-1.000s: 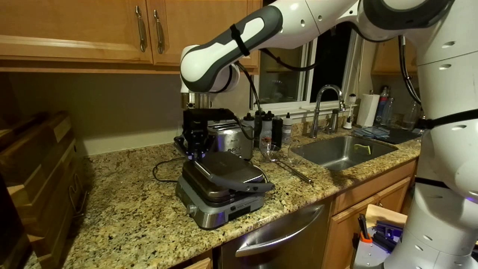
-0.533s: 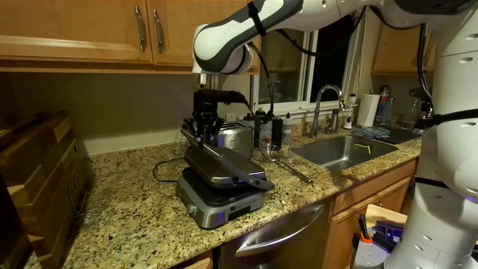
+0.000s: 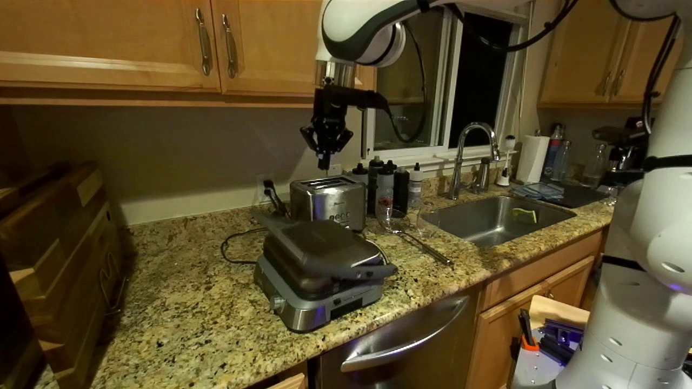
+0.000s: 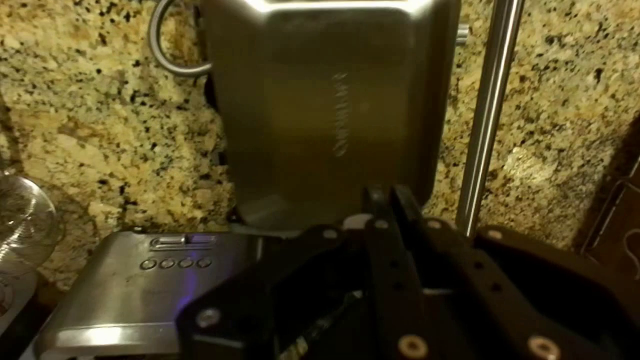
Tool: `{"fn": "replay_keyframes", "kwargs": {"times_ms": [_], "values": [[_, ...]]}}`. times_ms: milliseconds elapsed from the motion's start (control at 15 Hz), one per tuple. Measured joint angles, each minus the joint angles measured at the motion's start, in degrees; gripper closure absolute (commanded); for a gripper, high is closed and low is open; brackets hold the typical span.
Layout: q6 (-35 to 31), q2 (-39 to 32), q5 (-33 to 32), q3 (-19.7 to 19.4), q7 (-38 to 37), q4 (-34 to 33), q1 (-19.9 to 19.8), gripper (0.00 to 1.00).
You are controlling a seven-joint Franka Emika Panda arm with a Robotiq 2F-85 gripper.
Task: Open the top of the grill
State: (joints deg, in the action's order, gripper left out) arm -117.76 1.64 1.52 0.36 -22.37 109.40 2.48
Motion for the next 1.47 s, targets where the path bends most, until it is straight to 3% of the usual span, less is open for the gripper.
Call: {"fn": "replay_keyframes", "kwargs": {"times_ms": [67, 267, 333, 467, 1067, 1200, 1467], "values": [[0.0, 0.71, -0.64, -0.22, 0.19, 0.0, -0.69, 0.97], [0.0, 1.23, -0.92, -0.42, 0.83, -0.02, -1.46, 0.92], [0.01, 0.91, -0.52, -0.21, 0.83, -0.21, -1.44, 0.69], [-0.04, -0.28, 1.39, 0.48, 0.83, -0.97, -1.29, 0.63], [-0.03, -9.48, 9.84, 1.96, 2.01, -3.69, -0.91, 0.06], [-0.01, -11.16, 9.84, 2.41, 2.01, -4.3, -0.69, 0.0], [0.06, -14.11, 9.83, 3.1, 2.01, -6.22, 0.69, 0.0]]}}
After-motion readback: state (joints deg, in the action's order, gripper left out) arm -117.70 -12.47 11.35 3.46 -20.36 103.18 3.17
